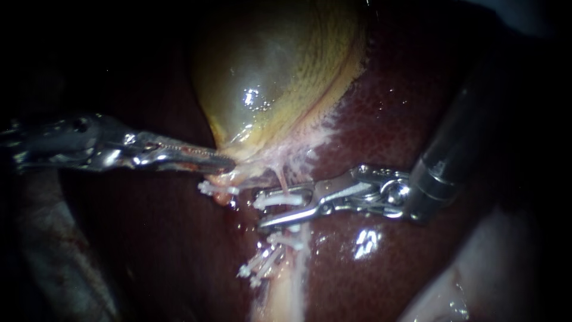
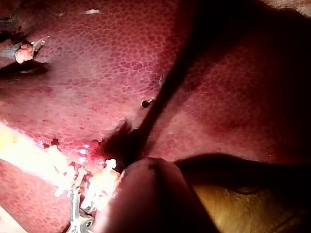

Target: Going back third clip right tube

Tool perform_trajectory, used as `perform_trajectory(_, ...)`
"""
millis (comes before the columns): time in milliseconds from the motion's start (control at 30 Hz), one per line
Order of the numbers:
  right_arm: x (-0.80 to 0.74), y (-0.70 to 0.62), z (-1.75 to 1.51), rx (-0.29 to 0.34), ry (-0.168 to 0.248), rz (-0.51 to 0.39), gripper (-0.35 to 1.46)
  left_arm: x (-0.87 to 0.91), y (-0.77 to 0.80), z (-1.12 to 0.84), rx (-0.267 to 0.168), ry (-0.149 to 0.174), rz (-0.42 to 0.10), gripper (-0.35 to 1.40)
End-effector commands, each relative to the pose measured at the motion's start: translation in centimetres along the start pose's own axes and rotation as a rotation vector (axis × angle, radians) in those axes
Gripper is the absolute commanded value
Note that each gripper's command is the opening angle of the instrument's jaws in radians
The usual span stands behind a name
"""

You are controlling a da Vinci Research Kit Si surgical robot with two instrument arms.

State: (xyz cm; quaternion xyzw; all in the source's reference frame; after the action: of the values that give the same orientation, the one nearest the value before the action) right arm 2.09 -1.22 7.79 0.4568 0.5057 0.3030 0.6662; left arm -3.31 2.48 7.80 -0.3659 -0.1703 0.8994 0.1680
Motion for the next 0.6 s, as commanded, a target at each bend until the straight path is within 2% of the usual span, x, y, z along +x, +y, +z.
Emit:
perform_trajectory(33, 0.0, 0.01, 0.01, 0.001, 0.0, 0.006, 0.49, 0.0, 0.0, 0.0, 0.0, 0.0, -0.003, -0.35)
perform_trajectory(600, -0.01, 0.11, 0.18, -0.008, 0.011, 0.057, 0.49, 0.01, 0.0, 0.0, 0.0, 0.0, -0.003, -0.35)
